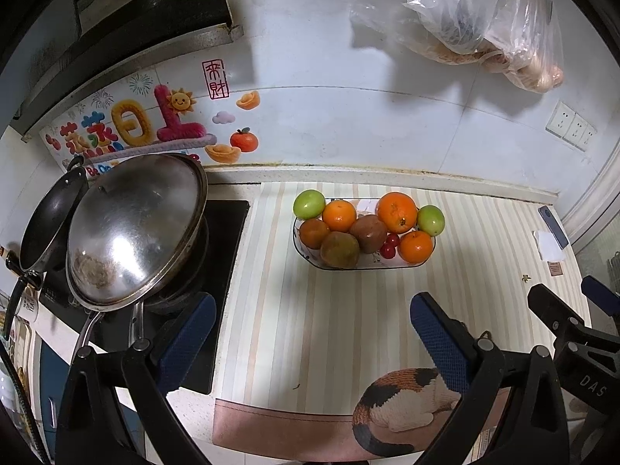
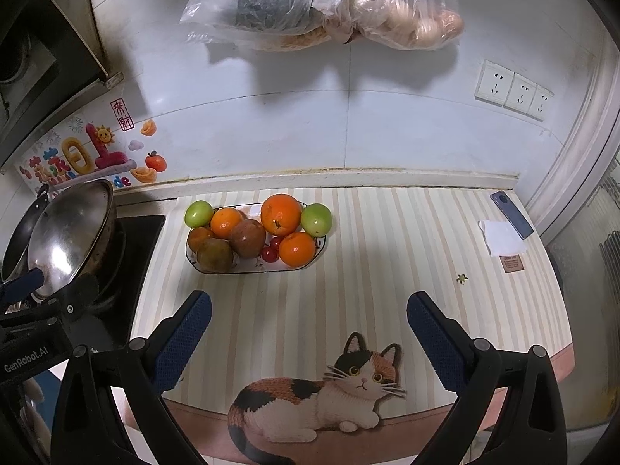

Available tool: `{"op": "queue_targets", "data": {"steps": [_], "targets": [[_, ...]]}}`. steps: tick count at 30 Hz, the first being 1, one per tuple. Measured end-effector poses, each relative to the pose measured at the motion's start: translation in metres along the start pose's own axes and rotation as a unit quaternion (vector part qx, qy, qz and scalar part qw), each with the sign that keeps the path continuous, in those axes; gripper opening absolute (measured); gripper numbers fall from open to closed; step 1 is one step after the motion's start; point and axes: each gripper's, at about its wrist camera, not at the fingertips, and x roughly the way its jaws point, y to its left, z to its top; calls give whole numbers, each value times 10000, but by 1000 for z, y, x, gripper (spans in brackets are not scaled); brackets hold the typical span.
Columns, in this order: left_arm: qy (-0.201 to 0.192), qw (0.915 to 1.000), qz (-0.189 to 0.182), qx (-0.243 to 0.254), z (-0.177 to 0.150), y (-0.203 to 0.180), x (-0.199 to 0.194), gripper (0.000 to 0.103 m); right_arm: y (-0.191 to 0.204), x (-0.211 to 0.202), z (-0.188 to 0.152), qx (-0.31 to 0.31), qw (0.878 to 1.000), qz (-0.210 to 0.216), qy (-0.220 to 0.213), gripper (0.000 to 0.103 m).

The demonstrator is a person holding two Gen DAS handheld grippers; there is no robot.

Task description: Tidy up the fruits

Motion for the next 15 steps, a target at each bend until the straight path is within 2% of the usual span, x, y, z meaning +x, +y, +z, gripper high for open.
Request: {"op": "queue_targets", "data": {"steps": [15], "targets": [[68, 10000, -66, -20, -9, -2, -2, 103, 1, -8, -1, -57, 10000, 29, -8, 103]]}}
